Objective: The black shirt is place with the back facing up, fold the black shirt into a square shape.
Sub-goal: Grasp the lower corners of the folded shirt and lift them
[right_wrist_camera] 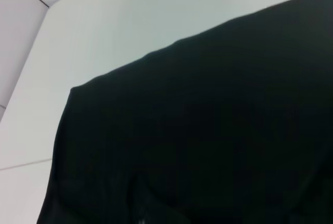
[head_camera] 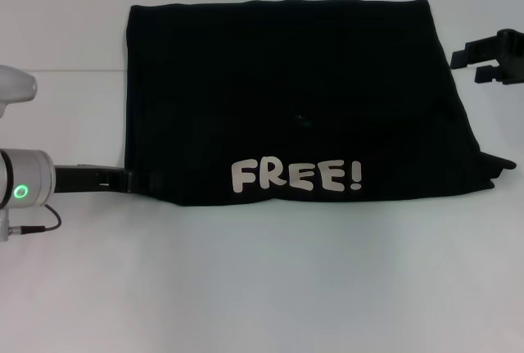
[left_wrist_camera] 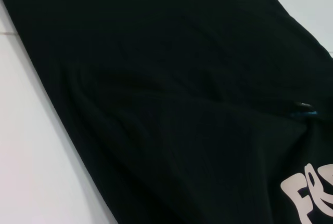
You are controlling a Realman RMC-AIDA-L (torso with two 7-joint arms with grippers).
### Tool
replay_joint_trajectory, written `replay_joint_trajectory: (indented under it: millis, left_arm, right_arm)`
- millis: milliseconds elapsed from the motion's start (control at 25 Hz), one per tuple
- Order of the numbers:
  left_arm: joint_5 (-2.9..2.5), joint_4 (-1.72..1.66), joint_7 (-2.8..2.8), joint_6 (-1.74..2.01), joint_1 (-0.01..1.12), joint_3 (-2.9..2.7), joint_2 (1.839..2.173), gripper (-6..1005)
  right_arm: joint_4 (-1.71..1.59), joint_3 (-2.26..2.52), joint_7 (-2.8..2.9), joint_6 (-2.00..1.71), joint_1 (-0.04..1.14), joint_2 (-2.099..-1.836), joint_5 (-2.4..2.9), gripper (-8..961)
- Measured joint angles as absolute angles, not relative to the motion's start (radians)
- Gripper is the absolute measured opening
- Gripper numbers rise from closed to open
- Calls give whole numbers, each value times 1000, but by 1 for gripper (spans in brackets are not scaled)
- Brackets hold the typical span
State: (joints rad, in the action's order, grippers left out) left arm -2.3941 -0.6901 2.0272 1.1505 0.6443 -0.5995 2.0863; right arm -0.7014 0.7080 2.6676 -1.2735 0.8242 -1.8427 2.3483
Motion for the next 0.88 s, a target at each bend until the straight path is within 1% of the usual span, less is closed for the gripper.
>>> replay_joint_trajectory:
  millis: [280,360,520,600,720,880]
  left_arm:
    - [-2392,-691,2071,1194,657,-600,2076,242]
    - [-2392,-692,2116,1211,665,-600,2072,174]
    - [-2390,-695,2167,1217,679,-600,2069,39]
    - [-2388,-695,2168,1217,687,-600,2069,11]
    - [-2388,-694,2170,1214,701,-599,2070,11]
    - [-2388,-689,2170,1207,715,-599,2071,11]
  right_arm:
    - [-709,709,2657,-1349,804,-1837,2437,664]
    - [-703,709,2631,-1382,800,-1838,2514,667]
    - [-710,707,2581,-1388,759,-1862,2579,674]
    - [-715,702,2561,-1369,734,-1872,2579,678]
    - [-715,698,2535,-1333,712,-1881,2578,683]
    - [-715,698,2505,-1260,700,-1908,2576,690]
